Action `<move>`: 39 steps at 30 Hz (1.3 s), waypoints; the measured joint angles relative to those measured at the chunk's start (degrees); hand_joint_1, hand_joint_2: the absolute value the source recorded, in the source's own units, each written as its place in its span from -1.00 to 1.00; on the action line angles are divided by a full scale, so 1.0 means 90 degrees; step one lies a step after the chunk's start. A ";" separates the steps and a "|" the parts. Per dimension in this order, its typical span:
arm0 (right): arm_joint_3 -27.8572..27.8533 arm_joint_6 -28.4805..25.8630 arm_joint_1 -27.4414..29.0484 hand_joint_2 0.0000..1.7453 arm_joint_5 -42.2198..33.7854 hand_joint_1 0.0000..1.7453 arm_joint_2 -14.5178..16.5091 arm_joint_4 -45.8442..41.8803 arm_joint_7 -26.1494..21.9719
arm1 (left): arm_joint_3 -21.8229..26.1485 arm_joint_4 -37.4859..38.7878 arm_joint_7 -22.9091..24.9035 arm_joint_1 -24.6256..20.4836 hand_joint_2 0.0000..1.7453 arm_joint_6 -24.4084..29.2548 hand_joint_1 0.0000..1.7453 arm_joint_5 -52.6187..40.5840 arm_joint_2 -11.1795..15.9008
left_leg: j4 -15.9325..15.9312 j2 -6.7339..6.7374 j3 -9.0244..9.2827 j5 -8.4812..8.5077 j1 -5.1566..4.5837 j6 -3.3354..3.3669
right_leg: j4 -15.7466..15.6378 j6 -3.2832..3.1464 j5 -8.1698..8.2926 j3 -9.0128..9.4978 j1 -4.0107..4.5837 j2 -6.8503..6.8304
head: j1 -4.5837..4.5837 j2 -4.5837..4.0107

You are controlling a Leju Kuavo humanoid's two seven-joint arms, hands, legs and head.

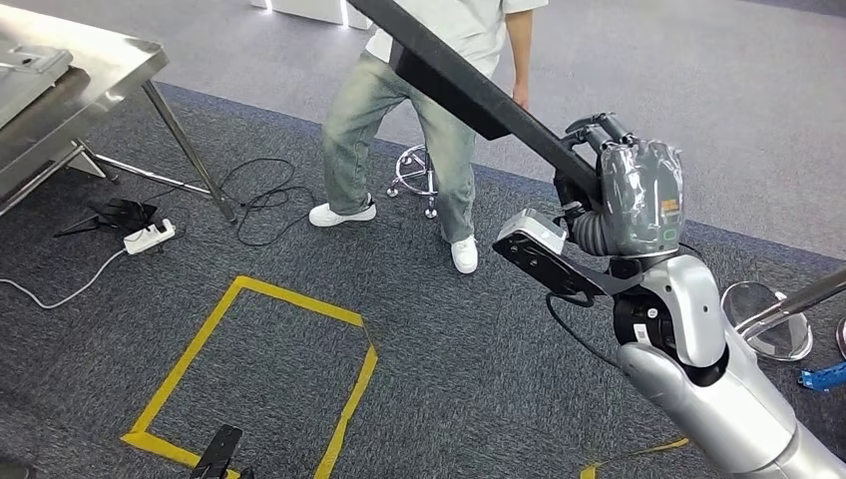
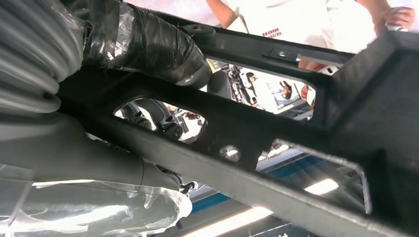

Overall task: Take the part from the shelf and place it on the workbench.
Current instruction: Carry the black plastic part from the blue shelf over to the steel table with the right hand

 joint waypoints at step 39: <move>-0.0010 0.0124 0.0025 1.00 -0.0043 1.00 -0.0009 -0.0043 0.0075 | -0.0010 0.0000 0.0036 0.0009 1.00 -0.0035 -1.00 -0.0036 -0.0004 | 0.0031 -0.0043 0.0408 -0.0362 -0.0061 0.0128 | 0.0695 -0.0080 0.0071 -0.0671 0.0048 0.0018 | 0.0021 0.0000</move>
